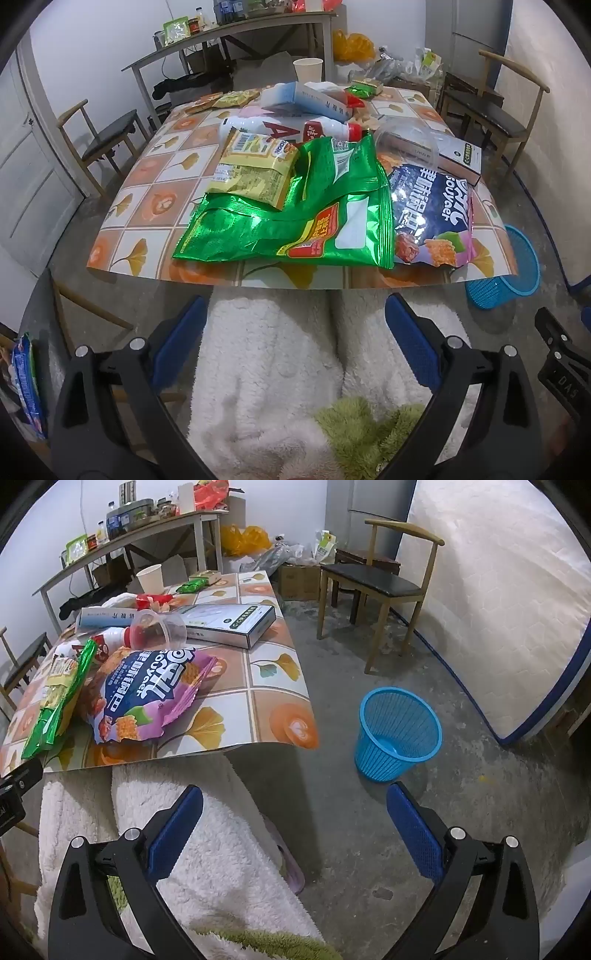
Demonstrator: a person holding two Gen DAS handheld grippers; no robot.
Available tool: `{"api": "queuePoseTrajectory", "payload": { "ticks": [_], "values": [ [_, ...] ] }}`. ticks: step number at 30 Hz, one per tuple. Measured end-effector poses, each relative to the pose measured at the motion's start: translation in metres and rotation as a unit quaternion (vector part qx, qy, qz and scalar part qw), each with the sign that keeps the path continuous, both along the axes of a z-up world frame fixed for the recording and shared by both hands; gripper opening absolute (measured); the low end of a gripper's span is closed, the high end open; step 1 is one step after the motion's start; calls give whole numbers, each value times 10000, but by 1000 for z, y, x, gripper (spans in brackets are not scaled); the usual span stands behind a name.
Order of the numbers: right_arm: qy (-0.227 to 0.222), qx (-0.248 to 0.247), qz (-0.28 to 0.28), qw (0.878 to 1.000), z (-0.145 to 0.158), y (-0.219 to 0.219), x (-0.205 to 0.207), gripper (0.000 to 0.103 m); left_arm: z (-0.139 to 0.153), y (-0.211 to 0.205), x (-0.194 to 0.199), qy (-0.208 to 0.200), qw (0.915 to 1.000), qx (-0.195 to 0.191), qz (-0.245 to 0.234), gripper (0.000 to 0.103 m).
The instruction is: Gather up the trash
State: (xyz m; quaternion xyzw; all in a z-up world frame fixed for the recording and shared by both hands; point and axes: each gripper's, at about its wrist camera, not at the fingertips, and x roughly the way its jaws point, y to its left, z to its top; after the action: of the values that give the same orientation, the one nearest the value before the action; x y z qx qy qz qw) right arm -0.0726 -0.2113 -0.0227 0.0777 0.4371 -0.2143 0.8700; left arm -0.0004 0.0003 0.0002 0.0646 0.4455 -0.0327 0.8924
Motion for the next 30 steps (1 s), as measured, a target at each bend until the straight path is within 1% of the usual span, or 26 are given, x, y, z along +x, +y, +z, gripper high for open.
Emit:
{"api": "queuePoseTrajectory", "payload": {
  "ticks": [2, 3, 9, 10, 12, 17, 30],
  "values": [
    [24, 57, 5, 10000, -1, -1, 0, 97, 1, 1, -1, -14, 10000, -6, 3, 93],
    [25, 54, 11, 10000, -1, -1, 0, 97, 0, 0, 1, 56, 10000, 24, -2, 93],
    [-1, 29, 0, 10000, 0, 0, 0, 97, 0, 5, 0, 14, 10000, 25, 12, 93],
    [-3, 27, -2, 10000, 0, 0, 0, 97, -6, 3, 3, 48, 10000, 46, 13, 93],
    [-4, 30, 5, 10000, 0, 0, 0, 97, -8, 5, 5, 46, 10000, 42, 28, 93],
    [-7, 39, 3, 10000, 0, -1, 0, 97, -3, 8, 4, 37, 10000, 67, 46, 93],
    [-23, 46, -7, 10000, 0, -1, 0, 97, -4, 6, 4, 39, 9999, 111, 64, 93]
  ]
}}
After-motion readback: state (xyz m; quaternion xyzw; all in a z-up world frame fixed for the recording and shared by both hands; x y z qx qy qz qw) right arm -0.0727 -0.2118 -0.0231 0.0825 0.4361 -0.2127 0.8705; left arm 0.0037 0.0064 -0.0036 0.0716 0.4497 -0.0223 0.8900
